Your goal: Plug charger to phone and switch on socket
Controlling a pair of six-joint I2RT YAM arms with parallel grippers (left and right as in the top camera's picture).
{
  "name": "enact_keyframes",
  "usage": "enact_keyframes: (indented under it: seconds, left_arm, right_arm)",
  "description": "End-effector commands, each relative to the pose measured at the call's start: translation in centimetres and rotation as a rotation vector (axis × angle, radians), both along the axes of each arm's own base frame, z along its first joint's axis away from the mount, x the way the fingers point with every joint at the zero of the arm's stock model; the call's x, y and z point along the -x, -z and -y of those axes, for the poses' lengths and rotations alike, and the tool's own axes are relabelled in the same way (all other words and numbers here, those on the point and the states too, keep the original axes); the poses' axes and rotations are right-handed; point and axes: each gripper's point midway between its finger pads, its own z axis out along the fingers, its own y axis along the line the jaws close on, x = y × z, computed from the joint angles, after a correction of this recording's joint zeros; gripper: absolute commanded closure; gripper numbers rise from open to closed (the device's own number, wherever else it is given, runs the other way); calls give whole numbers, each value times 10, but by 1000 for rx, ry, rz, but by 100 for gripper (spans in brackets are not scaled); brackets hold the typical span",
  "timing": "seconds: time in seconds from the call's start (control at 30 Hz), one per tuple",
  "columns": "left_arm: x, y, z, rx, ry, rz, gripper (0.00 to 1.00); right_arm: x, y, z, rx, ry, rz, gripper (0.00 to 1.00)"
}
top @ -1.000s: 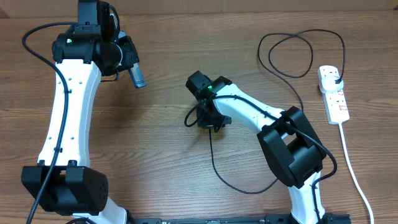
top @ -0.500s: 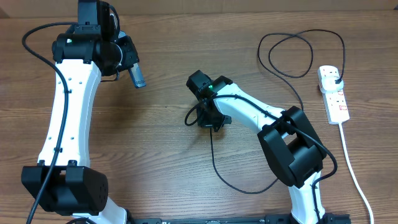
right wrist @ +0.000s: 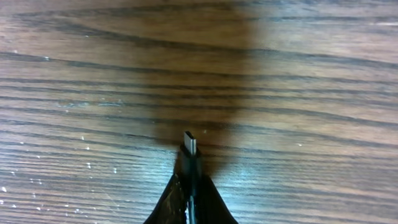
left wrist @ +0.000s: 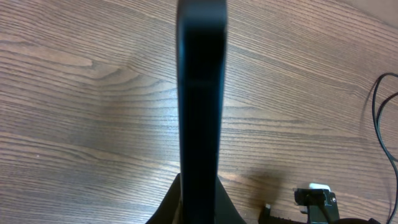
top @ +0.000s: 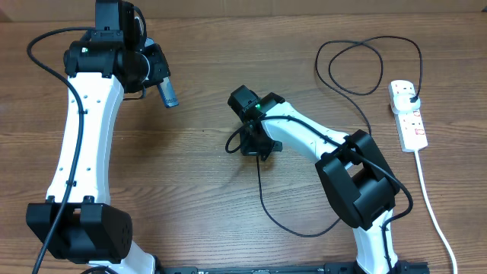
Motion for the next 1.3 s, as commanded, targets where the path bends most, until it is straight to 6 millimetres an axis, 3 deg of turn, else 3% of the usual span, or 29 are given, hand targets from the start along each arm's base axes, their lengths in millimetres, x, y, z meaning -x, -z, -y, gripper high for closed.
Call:
enact_keyframes:
  seconds: [0.0,0.2,0.37,0.47,0.57,0.83,1.27]
  left_arm:
    - [-1,-4,5,17,0,8,96]
    - [-1,-4,5,17,0,10,96]
    - [-4,-6,8,33,10,27,96]
    - [-10,-15,27,115,102,71,96]
    - [-18,-39,62,259,275,178,96]
    - [-17,-89,109,507,528,349,96]
    - [2,-105,127,597,696,396,96]
  right_arm:
    - [1,14,1,10,-2,-22,96]
    - [-3,-4,-2,-1,-1,-8,96]
    - [-8,-53,-28,-170,-99,18,96]
    - [-7,-83,-38,-290,-137,31,96]
    - [-7,-114,-38,-374,-155,62,96]
    - [6,-176,-40,-498,-225,140,96]
    - [15,-251,-36,-605,-266,324,96]
